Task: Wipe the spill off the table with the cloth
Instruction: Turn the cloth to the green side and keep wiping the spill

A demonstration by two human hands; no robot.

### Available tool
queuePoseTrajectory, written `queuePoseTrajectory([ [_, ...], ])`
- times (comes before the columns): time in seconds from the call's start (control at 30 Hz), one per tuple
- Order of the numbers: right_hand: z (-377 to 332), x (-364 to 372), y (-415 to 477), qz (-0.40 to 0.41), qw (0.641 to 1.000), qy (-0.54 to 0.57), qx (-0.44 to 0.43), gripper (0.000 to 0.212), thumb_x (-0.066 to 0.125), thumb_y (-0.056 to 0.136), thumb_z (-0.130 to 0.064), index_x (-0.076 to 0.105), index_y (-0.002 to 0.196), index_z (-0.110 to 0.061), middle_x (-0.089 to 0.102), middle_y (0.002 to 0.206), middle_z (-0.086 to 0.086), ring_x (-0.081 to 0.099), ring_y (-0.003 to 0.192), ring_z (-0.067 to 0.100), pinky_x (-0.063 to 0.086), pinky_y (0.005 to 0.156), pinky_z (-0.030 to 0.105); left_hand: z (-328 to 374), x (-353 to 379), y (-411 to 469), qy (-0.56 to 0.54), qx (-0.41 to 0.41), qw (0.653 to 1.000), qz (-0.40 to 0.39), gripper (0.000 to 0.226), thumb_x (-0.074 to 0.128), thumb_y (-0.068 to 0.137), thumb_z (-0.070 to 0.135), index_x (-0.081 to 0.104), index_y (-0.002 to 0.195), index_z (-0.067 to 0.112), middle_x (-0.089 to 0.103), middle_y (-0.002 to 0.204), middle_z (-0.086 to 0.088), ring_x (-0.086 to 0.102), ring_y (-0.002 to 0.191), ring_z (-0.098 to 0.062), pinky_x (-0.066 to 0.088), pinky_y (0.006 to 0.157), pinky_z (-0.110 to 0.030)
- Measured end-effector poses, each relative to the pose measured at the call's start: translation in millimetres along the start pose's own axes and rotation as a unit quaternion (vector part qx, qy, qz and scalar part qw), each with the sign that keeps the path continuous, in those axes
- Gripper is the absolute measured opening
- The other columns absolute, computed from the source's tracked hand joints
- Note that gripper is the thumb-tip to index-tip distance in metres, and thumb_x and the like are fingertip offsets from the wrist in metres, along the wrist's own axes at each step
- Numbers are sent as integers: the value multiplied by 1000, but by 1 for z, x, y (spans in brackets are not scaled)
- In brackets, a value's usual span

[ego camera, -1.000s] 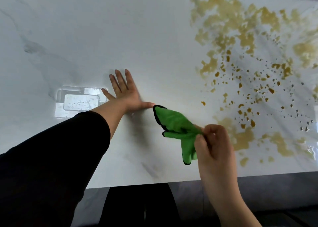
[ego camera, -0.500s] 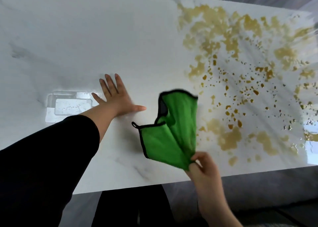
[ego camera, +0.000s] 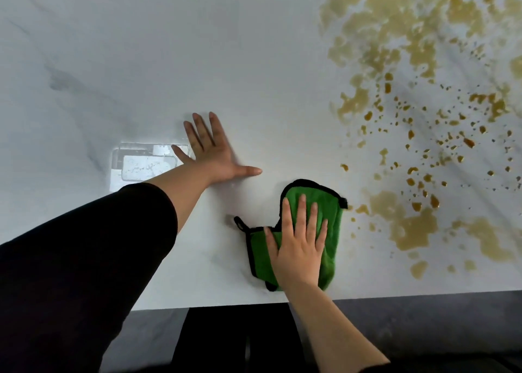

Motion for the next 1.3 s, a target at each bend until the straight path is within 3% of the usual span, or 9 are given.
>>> queuePoseTrajectory([
  [0.07,15,10,-28,4,998,-12,-68,66,28,97,-57,17,153,-26,14,161,6,10,148,30,12,117,55,-1,1,2,1,2,1000,4,161,67,41,90,-45,137,25,-47,148,-9,-43,136,-29,-12,105,-71],
  [0.2,46,6,-28,-6,989,-53,-136,64,27,98,-55,18,153,-25,11,161,1,14,147,26,14,117,52,-3,4,5,1,1,1000,9,163,64,36,93,-47,134,28,-48,148,-8,-44,135,-28,-13,105,-70],
  [0.37,67,-36,69,33,997,-53,-41,64,16,98,-55,6,154,-27,4,162,-1,-2,148,18,3,119,48,-2,4,5,9,-2,1000,12,163,61,33,95,-47,135,28,-47,148,-8,-43,136,-28,-12,106,-70],
  [0.47,72,-51,105,41,997,-56,-37,63,12,98,-55,2,154,-27,1,162,-2,-3,149,18,0,120,46,0,3,4,11,-5,1000,17,163,61,34,95,-44,138,27,-46,149,-9,-42,137,-28,-12,106,-69],
  [0.67,80,-31,53,50,997,-40,-35,64,19,99,-54,9,154,-24,7,162,0,3,149,20,5,120,46,2,2,-2,13,-10,999,28,158,65,42,91,-36,144,25,-40,153,-10,-36,141,-28,-8,109,-68],
  [0.83,106,-13,-6,27,997,-58,-38,65,19,98,-55,10,154,-23,8,162,0,4,148,20,10,118,47,32,15,-27,29,43,991,127,134,45,55,95,-19,153,28,-30,159,-8,-29,145,-26,-11,113,-59],
  [0.93,112,-12,-13,19,998,-52,-33,63,20,99,-54,15,154,-23,12,161,1,8,148,21,14,116,49,88,56,-41,8,97,992,82,130,37,55,95,-24,151,31,-32,157,-8,-30,144,-27,-12,113,-58],
  [1.03,112,-12,-11,24,998,-46,-41,63,25,98,-53,14,154,-25,13,161,-1,9,148,21,14,116,49,134,87,-40,-31,59,997,35,134,49,60,92,-30,148,29,-37,155,-12,-34,142,-31,-13,111,-62],
  [1.3,129,-13,-10,46,996,-27,-77,62,32,98,-52,19,153,-27,16,160,-4,10,148,19,12,119,48,143,100,-28,-50,18,998,22,148,57,47,95,-50,129,35,-50,145,-11,-45,135,-31,-20,104,-66],
])
Point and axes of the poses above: each hand's wrist, its own y-axis towards the middle knuckle, its own x-axis out of the palm, z = x × y, the point moved 4 cm from there along y, towards the middle knuckle
